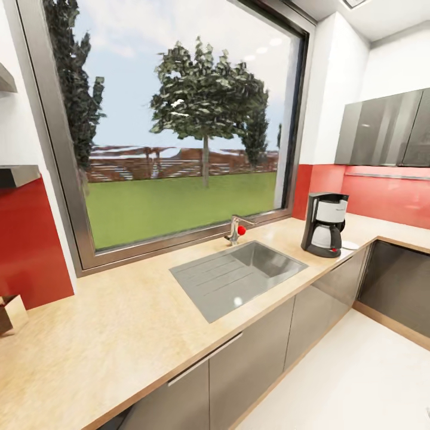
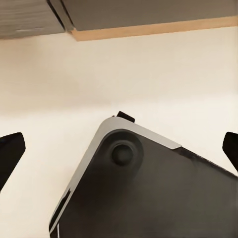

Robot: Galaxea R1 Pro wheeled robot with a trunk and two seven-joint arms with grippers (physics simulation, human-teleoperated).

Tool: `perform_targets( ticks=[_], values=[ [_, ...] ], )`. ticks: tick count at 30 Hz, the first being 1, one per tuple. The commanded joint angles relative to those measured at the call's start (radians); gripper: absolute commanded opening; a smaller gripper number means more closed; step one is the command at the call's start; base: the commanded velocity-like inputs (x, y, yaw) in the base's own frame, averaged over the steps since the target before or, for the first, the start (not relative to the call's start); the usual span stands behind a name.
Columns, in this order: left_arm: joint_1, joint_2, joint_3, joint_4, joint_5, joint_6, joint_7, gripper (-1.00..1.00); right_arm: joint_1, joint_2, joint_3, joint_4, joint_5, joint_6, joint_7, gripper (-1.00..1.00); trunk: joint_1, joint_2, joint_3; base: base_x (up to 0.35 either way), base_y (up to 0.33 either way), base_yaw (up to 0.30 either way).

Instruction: Set up a coffee station on the kitchen countertop: keep the coffee maker on the countertop, move the bottle of coffee from the kitchen shelf to the counter next to the coffee maker, place a paper coffee filter on top of the coffee maker, put the saucer next to the coffee maker with the coffee cup on the saucer, and place the electric kettle next to the coffee maker.

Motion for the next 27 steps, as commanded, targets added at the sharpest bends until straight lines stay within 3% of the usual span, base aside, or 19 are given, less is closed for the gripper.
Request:
perform_targets(
  ticks=[1, 6, 14, 19, 22, 24, 27],
  values=[
    [0.000, 0.000, -0.009, -0.001, 0.009, -0.001, 0.000, 1.00, 0.031, 0.001, -0.003, 0.001, 0.009, -0.031, 0.021, -1.00, 0.000, -0.002, -0.002, 0.000, 0.000, -0.002],
    [0.000, 0.000, -0.010, -0.001, 0.009, 0.000, 0.000, 1.00, 0.156, 0.010, -0.003, 0.002, 0.007, -0.161, 0.067, -1.00, 0.000, -0.002, -0.002, 0.000, 0.000, -0.001],
    [0.000, 0.002, -0.010, -0.001, 0.009, -0.002, 0.000, 1.00, 0.290, 0.039, -0.004, 0.003, 0.005, -0.298, 0.109, -1.00, 0.000, -0.002, -0.002, 0.000, 0.000, 0.000],
    [0.000, 0.002, -0.010, -0.001, 0.009, 0.003, 0.001, 1.00, 0.366, 0.086, -0.003, 0.003, 0.005, -0.379, 0.119, -1.00, 0.000, -0.002, -0.002, 0.000, 0.000, 0.000],
    [0.000, 0.002, -0.010, -0.001, 0.008, 0.005, 0.002, 1.00, 0.406, 0.142, -0.003, 0.002, 0.008, -0.427, 0.116, -1.00, 0.000, -0.002, -0.002, 0.000, 0.000, 0.000],
    [0.000, 0.005, -0.009, -0.003, 0.008, 0.005, 0.002, 1.00, 0.439, 0.194, -0.003, 0.002, 0.012, -0.468, 0.106, -1.00, 0.000, -0.002, -0.002, 0.000, 0.000, 0.000],
    [0.001, 0.007, -0.009, -0.011, 0.008, 0.005, 0.001, 1.00, 0.459, 0.219, -0.003, 0.001, 0.014, -0.500, 0.092, -1.00, 0.000, -0.002, -0.002, 0.000, 0.000, 0.000]
  ],
)
